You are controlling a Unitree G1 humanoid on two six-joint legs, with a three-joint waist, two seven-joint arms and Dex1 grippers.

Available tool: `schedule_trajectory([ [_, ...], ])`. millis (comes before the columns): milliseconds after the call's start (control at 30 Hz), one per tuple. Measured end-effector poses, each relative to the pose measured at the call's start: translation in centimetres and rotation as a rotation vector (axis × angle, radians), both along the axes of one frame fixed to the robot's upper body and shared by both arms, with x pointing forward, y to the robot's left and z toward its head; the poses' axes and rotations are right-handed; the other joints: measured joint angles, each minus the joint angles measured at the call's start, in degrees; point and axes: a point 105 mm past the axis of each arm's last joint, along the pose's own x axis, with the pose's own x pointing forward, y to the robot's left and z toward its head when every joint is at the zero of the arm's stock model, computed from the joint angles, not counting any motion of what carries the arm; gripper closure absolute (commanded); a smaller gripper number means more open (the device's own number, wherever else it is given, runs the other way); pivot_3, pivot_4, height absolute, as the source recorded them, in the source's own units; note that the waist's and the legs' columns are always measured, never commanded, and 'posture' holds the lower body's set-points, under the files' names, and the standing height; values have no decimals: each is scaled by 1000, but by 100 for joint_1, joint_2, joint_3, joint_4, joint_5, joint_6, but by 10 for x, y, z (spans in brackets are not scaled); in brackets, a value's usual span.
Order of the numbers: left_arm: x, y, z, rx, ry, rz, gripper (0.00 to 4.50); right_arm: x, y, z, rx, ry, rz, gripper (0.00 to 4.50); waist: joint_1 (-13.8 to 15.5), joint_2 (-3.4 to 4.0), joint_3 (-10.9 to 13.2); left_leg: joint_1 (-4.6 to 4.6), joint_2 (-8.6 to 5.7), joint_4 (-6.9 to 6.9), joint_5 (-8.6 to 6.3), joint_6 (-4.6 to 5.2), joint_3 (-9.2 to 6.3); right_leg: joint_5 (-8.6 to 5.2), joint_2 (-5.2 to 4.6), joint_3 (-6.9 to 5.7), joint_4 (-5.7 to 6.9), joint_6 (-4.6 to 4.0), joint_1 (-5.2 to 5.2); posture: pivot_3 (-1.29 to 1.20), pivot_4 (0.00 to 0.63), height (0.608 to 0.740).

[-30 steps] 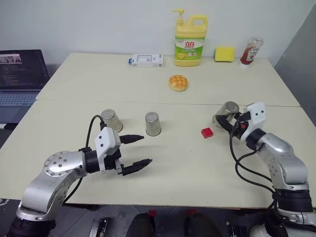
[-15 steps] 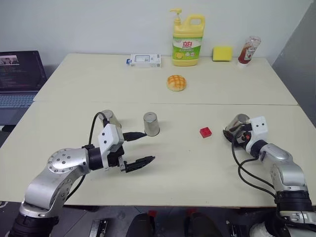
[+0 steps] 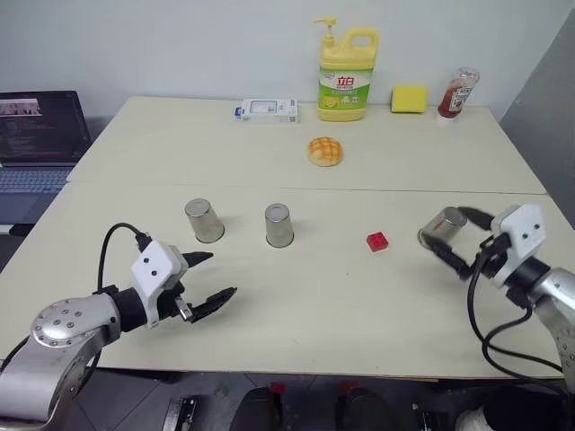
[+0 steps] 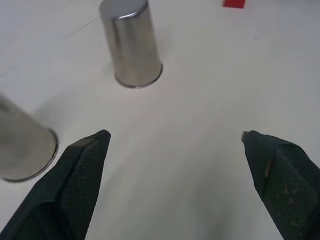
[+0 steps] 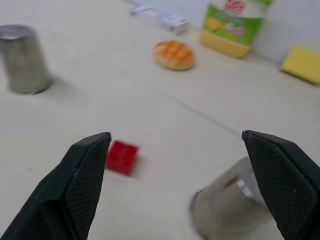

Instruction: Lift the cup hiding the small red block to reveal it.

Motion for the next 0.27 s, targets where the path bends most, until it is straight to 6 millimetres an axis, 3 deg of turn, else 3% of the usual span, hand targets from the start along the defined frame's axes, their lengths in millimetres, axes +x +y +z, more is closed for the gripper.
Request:
schedule_trajectory([
  [133,-4,11,0,5,2,31,0,-20,14,-9,-19,100,109,47,-2,0,0,1,1,-1,0,0,-3,0,0,-4,1,0,0,0,150,740],
  [267,-9,23,-2,16,43,80,0,-23,10,-16,9,136,94,47,-9,-1,0,3,0,0,0,1,-2,0,0,-3,1,0,1,0,150,740],
])
